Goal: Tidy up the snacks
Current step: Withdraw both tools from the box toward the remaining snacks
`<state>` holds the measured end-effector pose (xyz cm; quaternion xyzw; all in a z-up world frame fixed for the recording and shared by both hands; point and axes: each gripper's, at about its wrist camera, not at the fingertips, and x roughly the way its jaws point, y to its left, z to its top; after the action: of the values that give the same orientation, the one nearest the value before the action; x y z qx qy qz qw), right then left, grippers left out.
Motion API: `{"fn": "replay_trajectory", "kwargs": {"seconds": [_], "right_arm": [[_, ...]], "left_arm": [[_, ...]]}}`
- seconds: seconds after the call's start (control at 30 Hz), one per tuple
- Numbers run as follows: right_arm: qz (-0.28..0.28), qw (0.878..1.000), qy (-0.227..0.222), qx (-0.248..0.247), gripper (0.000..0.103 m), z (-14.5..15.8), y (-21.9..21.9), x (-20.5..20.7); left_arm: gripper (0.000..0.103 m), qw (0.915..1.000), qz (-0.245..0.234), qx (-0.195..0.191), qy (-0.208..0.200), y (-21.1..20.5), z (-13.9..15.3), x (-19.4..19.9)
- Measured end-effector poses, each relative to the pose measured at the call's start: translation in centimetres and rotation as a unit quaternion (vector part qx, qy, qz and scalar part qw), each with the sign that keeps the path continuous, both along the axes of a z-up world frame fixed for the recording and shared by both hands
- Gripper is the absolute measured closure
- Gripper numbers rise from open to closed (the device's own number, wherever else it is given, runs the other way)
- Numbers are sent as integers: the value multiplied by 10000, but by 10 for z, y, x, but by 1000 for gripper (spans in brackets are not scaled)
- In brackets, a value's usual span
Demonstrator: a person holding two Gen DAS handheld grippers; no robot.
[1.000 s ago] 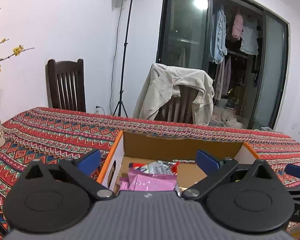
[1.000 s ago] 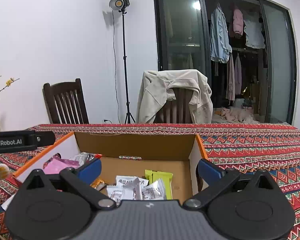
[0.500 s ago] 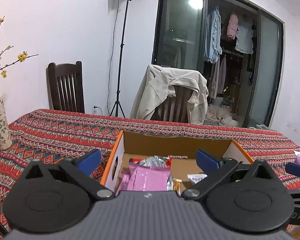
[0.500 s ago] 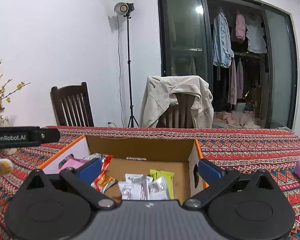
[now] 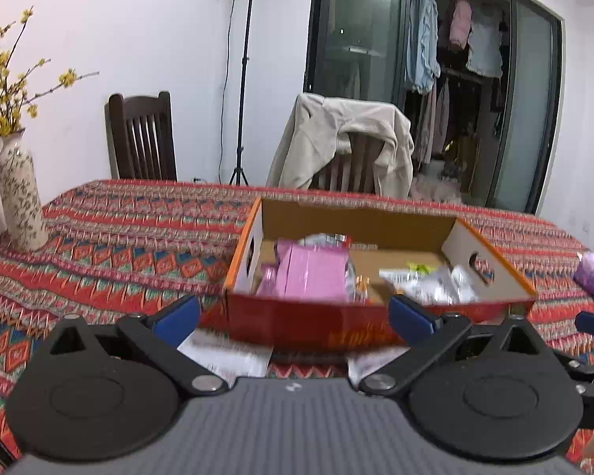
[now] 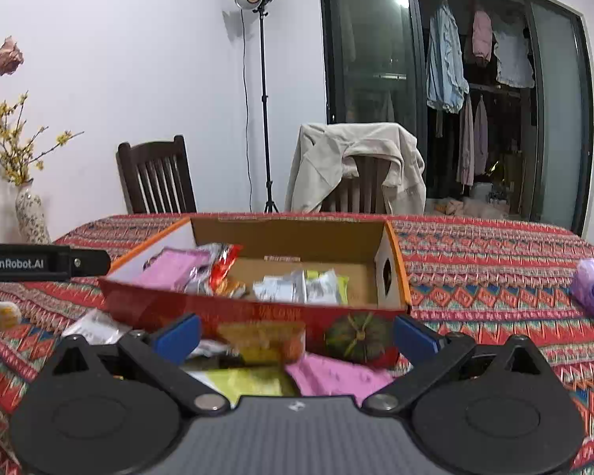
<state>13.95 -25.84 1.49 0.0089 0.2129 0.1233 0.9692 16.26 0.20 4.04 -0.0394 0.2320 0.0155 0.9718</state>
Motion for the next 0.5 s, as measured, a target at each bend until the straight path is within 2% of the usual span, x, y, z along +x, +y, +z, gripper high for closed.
{"fn": "replay_trajectory", "kwargs": {"seconds": [0.5], "right_arm": [[153,9986,494,-72,0,-32,1,-40]], "left_arm": [[0,9974,139,2,708,7,-41,-37]]}}
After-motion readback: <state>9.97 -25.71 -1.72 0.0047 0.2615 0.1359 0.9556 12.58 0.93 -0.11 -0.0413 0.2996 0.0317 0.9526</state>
